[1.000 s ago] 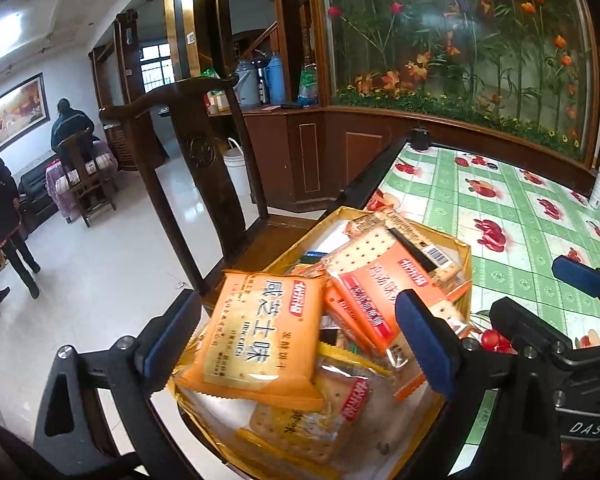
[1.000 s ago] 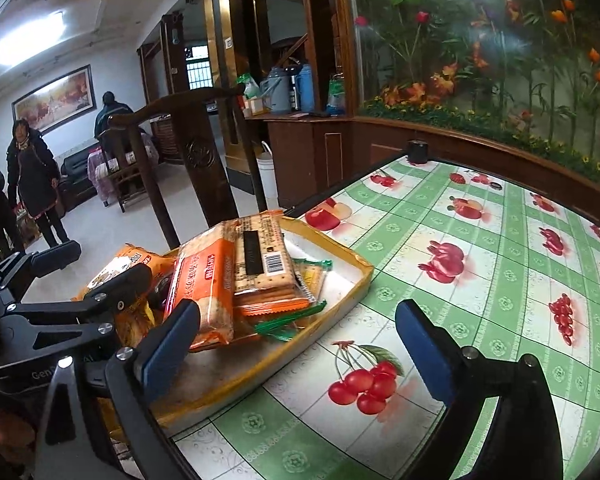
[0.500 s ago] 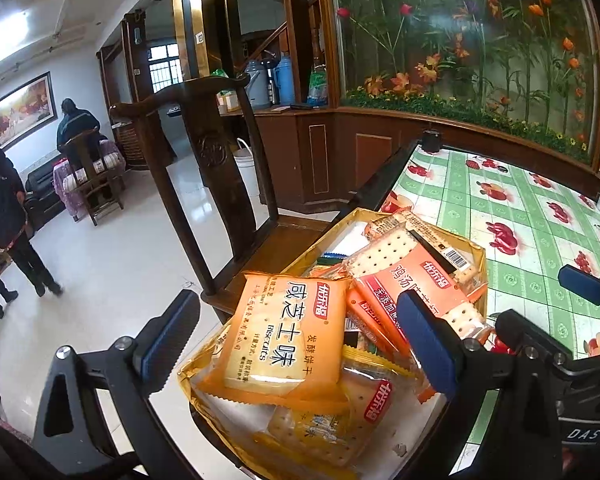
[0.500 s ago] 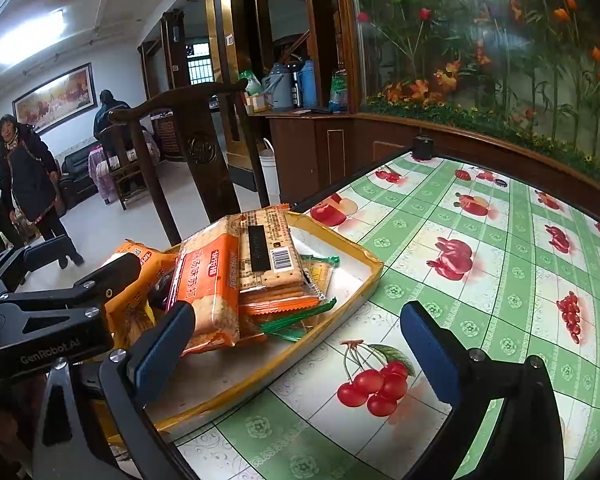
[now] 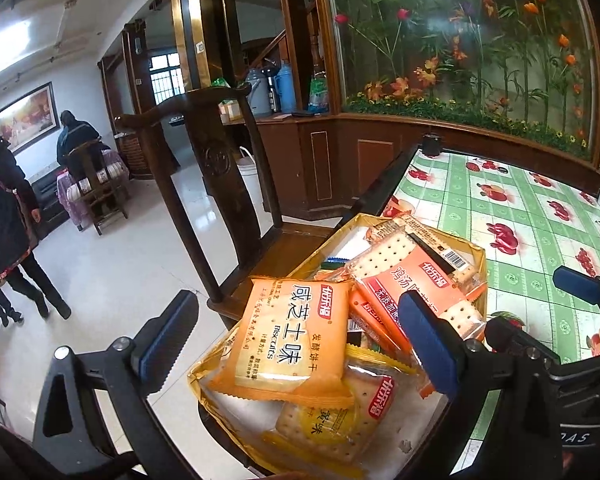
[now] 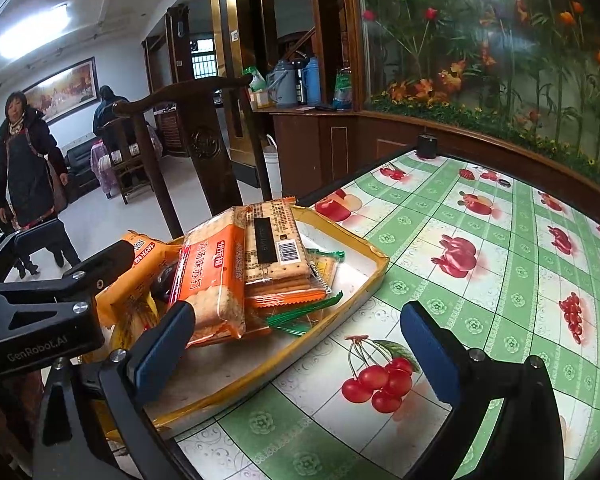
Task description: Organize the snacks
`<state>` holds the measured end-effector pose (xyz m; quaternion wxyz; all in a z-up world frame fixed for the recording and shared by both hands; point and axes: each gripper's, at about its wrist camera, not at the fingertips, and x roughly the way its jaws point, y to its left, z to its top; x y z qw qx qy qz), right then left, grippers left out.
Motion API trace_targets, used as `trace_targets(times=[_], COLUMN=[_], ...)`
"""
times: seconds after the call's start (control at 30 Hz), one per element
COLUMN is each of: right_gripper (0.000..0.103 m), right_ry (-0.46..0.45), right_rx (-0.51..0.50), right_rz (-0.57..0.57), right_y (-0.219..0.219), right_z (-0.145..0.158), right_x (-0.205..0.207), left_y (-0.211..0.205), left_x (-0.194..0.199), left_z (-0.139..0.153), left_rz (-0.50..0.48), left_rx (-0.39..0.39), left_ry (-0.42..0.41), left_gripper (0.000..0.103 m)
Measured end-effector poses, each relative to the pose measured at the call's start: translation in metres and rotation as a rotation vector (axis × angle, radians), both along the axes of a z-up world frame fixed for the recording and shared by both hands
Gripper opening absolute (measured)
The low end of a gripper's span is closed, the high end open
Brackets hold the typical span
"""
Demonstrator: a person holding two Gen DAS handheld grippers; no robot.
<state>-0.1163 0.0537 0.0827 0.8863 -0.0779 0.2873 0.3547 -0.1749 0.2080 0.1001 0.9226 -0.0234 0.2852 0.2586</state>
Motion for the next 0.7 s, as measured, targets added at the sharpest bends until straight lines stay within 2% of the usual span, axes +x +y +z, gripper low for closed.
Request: trace_targets(times=[0.7], right_gripper=[0.102], right_ry=[0.003], right_rx=[-0.028], right_rz=[0.009], right_y=[0.0061], right_z=[-0.004], right_x=[-0.0028], left_y=[0.0029], left_x=[0.0001], left_z=[-0.0031], left_rz=[-0.005], left_rx=[-0.011], left_ry=[0.013], left_gripper=[0.1])
